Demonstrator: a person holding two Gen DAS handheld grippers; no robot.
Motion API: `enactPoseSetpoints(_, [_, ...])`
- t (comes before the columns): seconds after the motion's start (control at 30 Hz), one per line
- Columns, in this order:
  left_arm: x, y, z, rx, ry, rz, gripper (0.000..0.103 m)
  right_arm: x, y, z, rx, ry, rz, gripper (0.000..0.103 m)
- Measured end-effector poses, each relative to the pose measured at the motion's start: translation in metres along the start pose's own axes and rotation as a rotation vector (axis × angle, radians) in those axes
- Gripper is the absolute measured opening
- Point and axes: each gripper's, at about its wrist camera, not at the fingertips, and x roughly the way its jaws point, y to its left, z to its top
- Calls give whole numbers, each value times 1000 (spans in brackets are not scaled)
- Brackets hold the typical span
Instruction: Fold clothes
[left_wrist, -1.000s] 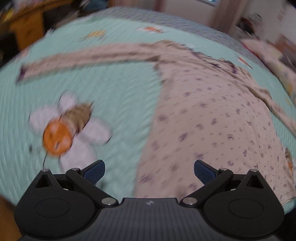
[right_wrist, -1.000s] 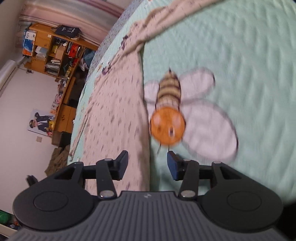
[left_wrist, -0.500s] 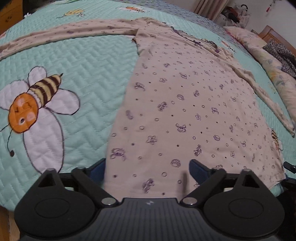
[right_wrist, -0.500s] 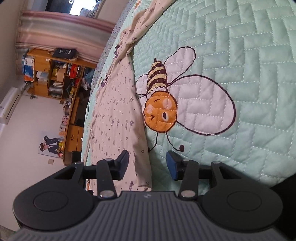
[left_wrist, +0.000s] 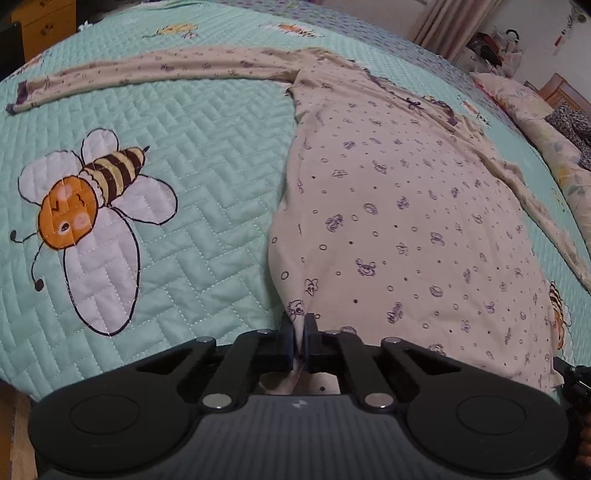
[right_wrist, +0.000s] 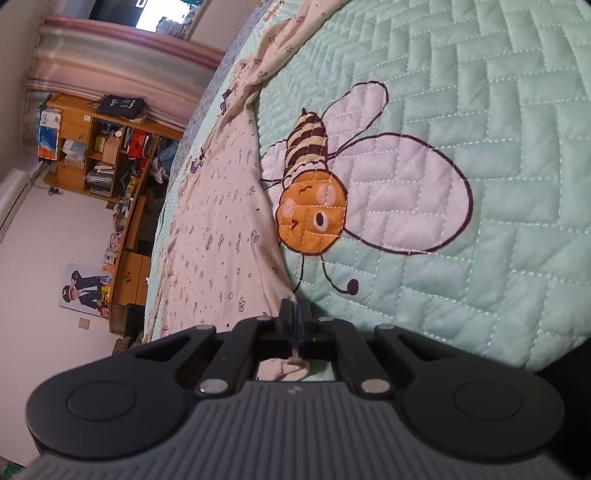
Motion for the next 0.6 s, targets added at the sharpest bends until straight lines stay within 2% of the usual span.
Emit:
enactPoseSetpoints(0.17, [-10, 7, -4, -25, -5, -10, 3, -8, 7, -5, -14, -8, 5, 2])
enactPoseSetpoints(0.33, [-54, 20, -10, 10, -63, -66, 3, -54, 34, -21, -58, -32, 71, 2])
enactPoseSetpoints(0.4, [-66, 28, -10, 19, -74, -83, 3, -70, 40, -26, -76, -16, 94, 2])
enactPoseSetpoints(0.47, [-62, 35, -11, 25, -55, -78, 11, -71, 33, -27, -58, 5, 51, 9])
enactPoseSetpoints(0.53, [-49, 41, -12, 12, -22, -38, 18, -67, 24, -26, -29, 24, -16, 22])
enactPoseSetpoints(0.6, [-36, 46, -17, 1, 5, -5, 20, -60, 19, -26, 2, 25, -43, 25])
